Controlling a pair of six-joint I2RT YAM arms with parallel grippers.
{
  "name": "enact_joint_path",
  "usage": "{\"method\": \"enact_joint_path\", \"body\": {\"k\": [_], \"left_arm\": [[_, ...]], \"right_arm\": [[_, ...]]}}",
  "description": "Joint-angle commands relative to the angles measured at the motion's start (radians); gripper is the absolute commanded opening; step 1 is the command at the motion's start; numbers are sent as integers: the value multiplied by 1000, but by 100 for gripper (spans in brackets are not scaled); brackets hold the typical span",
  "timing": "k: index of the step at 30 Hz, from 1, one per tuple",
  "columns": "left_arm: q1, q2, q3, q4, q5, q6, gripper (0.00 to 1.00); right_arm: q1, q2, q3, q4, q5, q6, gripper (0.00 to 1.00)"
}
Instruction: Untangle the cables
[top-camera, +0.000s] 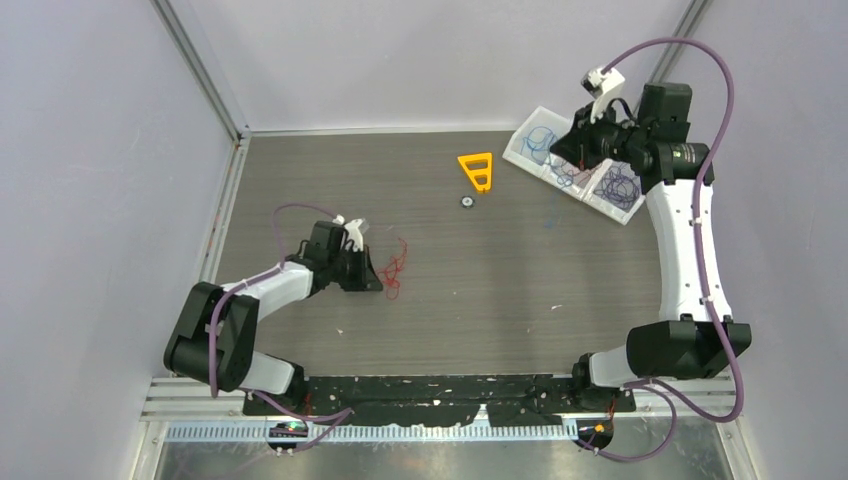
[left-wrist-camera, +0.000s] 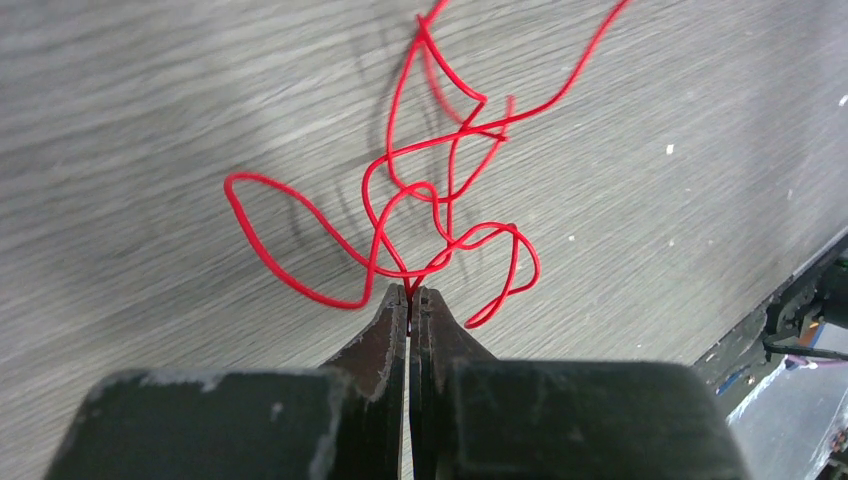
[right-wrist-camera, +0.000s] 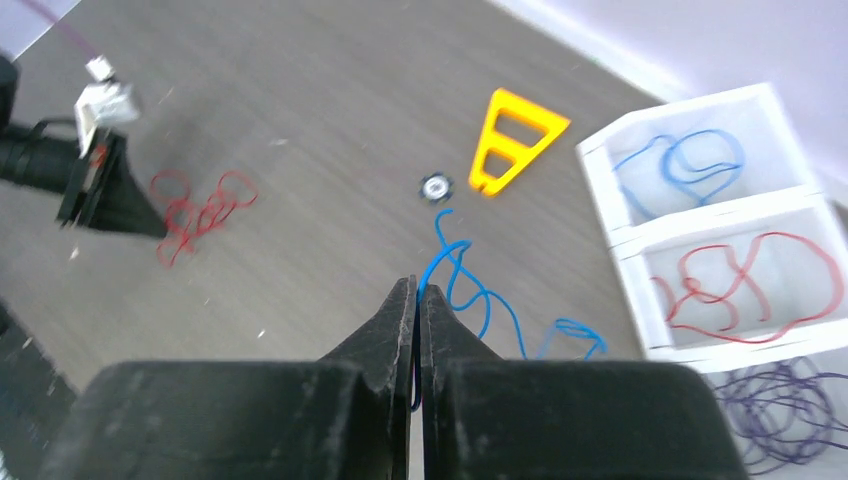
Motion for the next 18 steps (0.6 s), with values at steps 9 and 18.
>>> {"method": "enact_joint_path", "body": {"k": [9,18], "left_arm": [[-69,88,158,33,55,48,0],[-69,132,191,29,48,44,0]], "right_arm": [[-26,301,233,437,191,250,5],[-26,620,517,639,189,378,5]]}}
